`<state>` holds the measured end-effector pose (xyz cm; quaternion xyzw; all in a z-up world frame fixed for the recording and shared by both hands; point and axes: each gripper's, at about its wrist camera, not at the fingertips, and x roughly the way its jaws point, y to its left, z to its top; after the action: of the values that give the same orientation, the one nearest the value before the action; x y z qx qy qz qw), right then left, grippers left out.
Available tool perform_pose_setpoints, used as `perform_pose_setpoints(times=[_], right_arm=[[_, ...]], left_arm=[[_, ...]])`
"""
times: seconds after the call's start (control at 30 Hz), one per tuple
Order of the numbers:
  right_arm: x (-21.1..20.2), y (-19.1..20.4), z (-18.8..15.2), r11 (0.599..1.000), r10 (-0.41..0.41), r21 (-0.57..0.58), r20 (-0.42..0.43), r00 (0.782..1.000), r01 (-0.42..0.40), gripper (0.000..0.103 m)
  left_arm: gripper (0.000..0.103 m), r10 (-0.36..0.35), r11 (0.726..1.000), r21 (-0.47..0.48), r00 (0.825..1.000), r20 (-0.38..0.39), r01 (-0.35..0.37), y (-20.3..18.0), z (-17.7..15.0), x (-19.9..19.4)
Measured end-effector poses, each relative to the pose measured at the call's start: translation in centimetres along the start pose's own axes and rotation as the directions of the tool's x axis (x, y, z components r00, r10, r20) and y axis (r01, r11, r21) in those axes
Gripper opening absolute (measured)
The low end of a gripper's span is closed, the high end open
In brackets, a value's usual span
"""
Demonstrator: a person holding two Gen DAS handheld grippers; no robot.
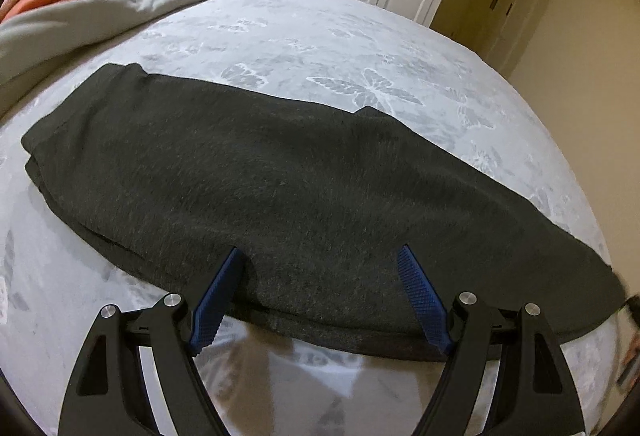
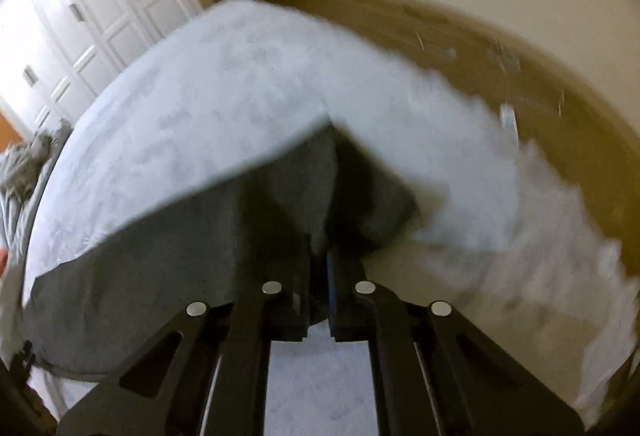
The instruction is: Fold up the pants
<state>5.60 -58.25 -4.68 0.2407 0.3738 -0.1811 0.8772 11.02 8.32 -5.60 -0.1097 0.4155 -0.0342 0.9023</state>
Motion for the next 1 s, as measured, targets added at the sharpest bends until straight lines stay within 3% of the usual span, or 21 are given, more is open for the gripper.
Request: perform_pose_setpoints(times=[0.07,0.1,0.2,0.23,0.27,0.3,0.33,0.4,0.53,0.6,0.67,0.73,0.77,0.8,0.83,0.9,1.0], right_arm=[[-2.7,0.8,1.6,0.997,0.001,-0.076,0.121,0.993,0.008,0.004],[-2.7,0.7,2.2,0.993,-0.011,-0.112,0.136,0.991,0.026,0.005],[3.0,-1.8,2.0,0.988,-0.095,-0.133,-0.083,0.992,0.083,0.007],[3.7,-2.4,1.5,0.988,-0.093,-0.129,-0.091,0.991,0.081,0.007],[3.2,-2.5,1.2,0.989,-0.087,-0.122,-0.054,0.995,0.08,0.022],[2.1,-2.6,0.9,0.989,-0.115,-0.088,-0.001,0.993,0.115,0.043],[1.3,-2.6,0.7,0.989,-0.135,-0.058,0.027,0.991,0.136,0.052],[0.2,-2.8,-0.2,0.993,-0.111,-0.02,0.058,0.992,0.112,0.053],[1.4,-3.3,-1.1,0.997,-0.057,0.052,-0.024,0.998,0.058,0.054],[2.7,-3.5,-0.9,0.994,-0.032,0.101,-0.064,0.997,0.039,0.062],[2.2,-3.6,-1.0,0.991,-0.021,0.134,-0.045,0.999,0.027,0.067],[2.5,-3.1,-0.5,0.987,-0.054,0.147,-0.034,0.998,0.058,0.063],[2.6,-2.7,-0.4,0.987,-0.076,0.139,-0.026,0.997,0.079,0.04],[2.4,-2.4,-0.5,0.988,-0.088,0.125,-0.029,0.996,0.091,0.01],[2.4,-2.2,-0.4,0.99,-0.047,0.131,-0.036,0.998,0.051,0.01],[1.2,-1.1,-0.2,0.989,-0.052,0.139,0.005,0.999,0.051,0.01],[-1.9,2.6,0.7,0.995,0.02,0.095,0.08,0.997,-0.028,0.01]], left_arm=[[0.079,0.005,1.0,0.01,1.0,0.003,-0.006,-0.2,-0.1,0.1],[0.079,0.011,1.0,0.016,1.0,0.003,-0.011,-0.3,-0.1,0.2],[0.08,0.035,0.998,0.046,0.999,0.004,-0.035,-0.9,-0.3,0.5],[0.08,0.041,0.998,0.055,0.999,0.005,-0.041,-1.0,-0.3,0.5],[0.08,0.044,0.997,0.061,0.999,0.008,-0.044,-1.1,-0.4,0.5],[0.08,0.044,0.997,0.062,0.999,0.009,-0.045,-1.1,-0.5,0.4],[0.081,0.043,0.997,0.062,0.999,0.01,-0.043,-1.1,-0.5,0.4],[0.082,0.036,0.998,0.053,0.999,0.01,-0.037,-1.1,-0.4,0.4],[0.082,0.018,0.999,0.039,1.0,0.014,-0.018,-1.1,-0.4,0.1],[0.082,0.007,0.999,0.048,1.0,0.019,-0.008,-1.3,-0.5,-0.2],[0.083,0.003,0.998,0.057,1.0,0.025,-0.004,-1.6,-0.5,-0.5],[0.083,0.0,0.998,0.063,1.0,0.028,-0.002,-1.8,-0.5,-0.6],[0.083,-0.006,0.998,0.06,1.0,0.025,0.004,-1.8,-0.4,-0.6],[0.083,-0.01,0.998,0.055,1.0,0.022,0.008,-1.7,-0.4,-0.6],[0.083,-0.015,0.999,0.049,1.0,0.018,0.014,-1.7,-0.3,-0.7],[0.083,-0.016,0.999,0.041,1.0,0.018,0.016,-1.6,-0.1,-0.9],[0.083,-0.006,0.999,0.045,0.999,0.035,0.005,-1.7,0.2,-1.5]])
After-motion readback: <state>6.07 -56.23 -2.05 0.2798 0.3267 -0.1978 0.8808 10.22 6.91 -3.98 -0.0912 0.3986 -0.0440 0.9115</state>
